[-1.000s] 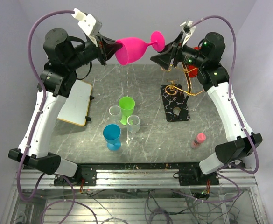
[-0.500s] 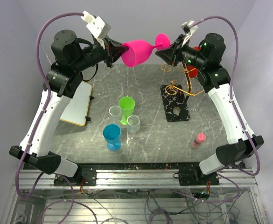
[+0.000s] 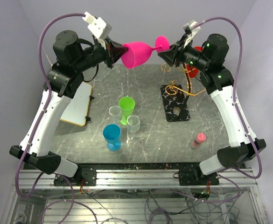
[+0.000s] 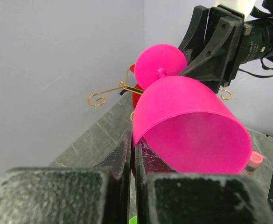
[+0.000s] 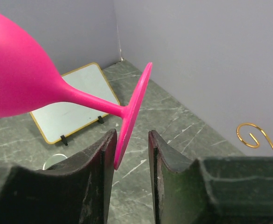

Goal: Place the wine glass upside down on the wine glass rack

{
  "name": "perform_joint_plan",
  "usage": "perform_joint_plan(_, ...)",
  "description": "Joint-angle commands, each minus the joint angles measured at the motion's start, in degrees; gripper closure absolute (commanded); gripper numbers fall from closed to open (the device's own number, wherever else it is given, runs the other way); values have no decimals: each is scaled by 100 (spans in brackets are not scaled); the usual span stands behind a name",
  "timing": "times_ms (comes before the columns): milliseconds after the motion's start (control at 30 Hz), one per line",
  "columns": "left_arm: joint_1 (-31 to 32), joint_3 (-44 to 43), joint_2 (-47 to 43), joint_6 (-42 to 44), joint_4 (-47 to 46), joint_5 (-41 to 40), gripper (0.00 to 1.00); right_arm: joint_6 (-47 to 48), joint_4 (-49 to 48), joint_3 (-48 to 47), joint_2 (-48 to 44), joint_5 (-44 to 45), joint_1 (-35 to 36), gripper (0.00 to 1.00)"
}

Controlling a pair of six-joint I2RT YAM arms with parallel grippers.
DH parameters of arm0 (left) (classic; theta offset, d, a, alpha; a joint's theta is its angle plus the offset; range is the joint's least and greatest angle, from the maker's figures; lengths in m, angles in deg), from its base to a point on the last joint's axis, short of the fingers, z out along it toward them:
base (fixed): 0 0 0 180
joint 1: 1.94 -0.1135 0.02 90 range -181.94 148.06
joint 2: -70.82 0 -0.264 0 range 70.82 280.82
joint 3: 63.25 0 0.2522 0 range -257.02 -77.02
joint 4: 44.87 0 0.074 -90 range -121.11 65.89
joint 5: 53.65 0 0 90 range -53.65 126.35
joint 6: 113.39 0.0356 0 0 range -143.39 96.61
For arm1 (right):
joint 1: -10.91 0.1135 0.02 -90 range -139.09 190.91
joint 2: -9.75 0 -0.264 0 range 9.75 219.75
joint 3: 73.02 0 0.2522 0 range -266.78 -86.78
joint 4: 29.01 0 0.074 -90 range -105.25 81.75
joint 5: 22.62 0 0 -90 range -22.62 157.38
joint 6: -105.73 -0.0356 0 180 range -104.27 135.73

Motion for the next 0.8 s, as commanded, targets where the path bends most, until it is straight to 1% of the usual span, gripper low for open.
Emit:
perform_joint_plan(0, 14, 52, -65, -22, 10, -79, 93, 236, 96, -130, -209, 95, -19, 66)
perform_joint_plan(67, 14, 69, -72, -11, 14, -69, 93, 253, 110, -156, -211, 83, -25, 67)
perform_joint_plan(233, 21, 110, -74, 30, 53, -35, 93, 175, 48, -194, -172, -26, -30, 78)
perform_joint_plan(433, 20, 192, -96, 22, 116, -10, 93, 46, -31, -174, -123, 82, -36, 99)
perform_joint_plan(467, 19, 208, -104, 16, 127, -26, 91, 48, -30, -164, -121, 91, -58, 100)
perform_joint_plan(500, 21, 226, -120, -12, 127, -37, 87, 63, -27, -158, -135, 110, -75, 100)
perform_joint_plan(533, 19, 229, -130, -20, 130, -36, 81, 80, -21, -137, -149, 139, -95, 100)
perform_joint_plan(667, 12, 250, -225, -132, 167, -45, 49, 158, 57, -96, -267, 372, -293, 100)
perform_joint_plan(733, 11, 276, -297, -127, 227, -62, 39, 209, 83, -58, -345, 540, -470, 100)
perform_joint_plan(767, 6, 293, -358, -89, 265, -72, 35, 223, 93, -28, -413, 612, -555, 100)
